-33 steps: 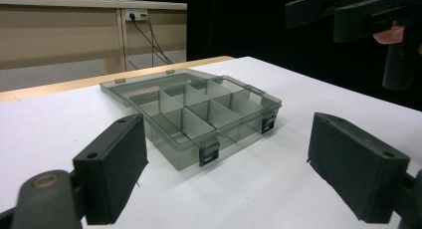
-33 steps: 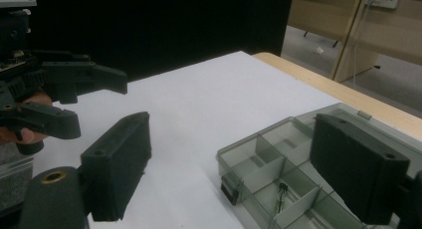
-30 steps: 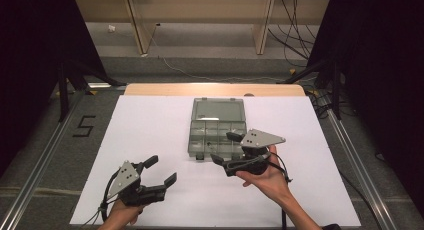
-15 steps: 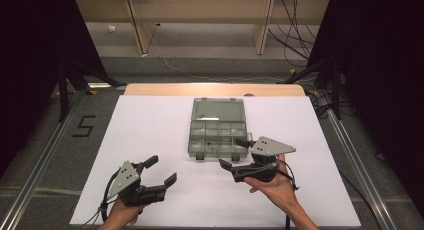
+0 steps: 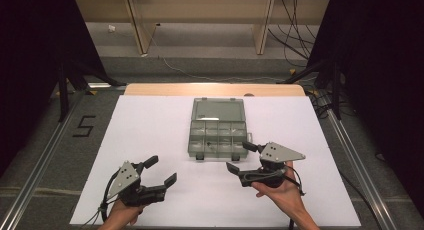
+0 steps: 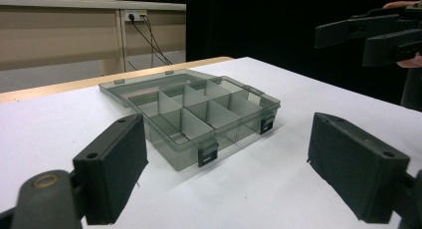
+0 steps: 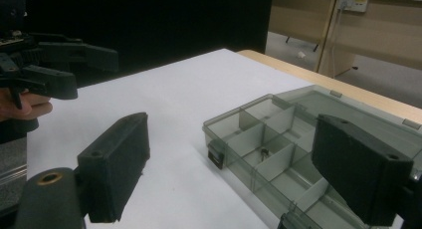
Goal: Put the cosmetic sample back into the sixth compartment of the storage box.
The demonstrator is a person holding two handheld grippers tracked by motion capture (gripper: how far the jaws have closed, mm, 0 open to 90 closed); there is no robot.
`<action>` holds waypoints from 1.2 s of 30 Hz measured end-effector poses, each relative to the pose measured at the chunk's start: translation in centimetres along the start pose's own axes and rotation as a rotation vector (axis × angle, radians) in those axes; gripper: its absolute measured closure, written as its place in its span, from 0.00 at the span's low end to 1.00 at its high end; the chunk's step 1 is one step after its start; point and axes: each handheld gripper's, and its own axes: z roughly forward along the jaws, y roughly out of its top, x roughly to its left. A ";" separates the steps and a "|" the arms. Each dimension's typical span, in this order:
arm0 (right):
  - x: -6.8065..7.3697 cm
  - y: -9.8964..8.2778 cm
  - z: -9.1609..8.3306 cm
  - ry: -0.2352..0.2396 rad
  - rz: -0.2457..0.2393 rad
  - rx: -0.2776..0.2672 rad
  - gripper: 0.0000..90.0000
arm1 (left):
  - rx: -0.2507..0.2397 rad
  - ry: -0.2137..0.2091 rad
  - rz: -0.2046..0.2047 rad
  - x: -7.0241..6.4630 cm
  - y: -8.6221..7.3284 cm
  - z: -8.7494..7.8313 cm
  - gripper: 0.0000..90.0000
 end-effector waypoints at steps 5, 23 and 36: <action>0.2 -0.5 -0.5 0.011 0.006 0.002 0.18 | 0.000 -0.001 0.000 0.0 0.0 0.0 0.17; 0.1 -1.8 -2.2 -0.011 0.042 -0.001 0.18 | 0.000 0.001 0.001 0.0 0.0 0.0 0.17; -0.1 -3.0 -3.1 -0.010 0.060 0.019 0.18 | 0.002 0.000 0.000 0.0 0.0 0.0 0.17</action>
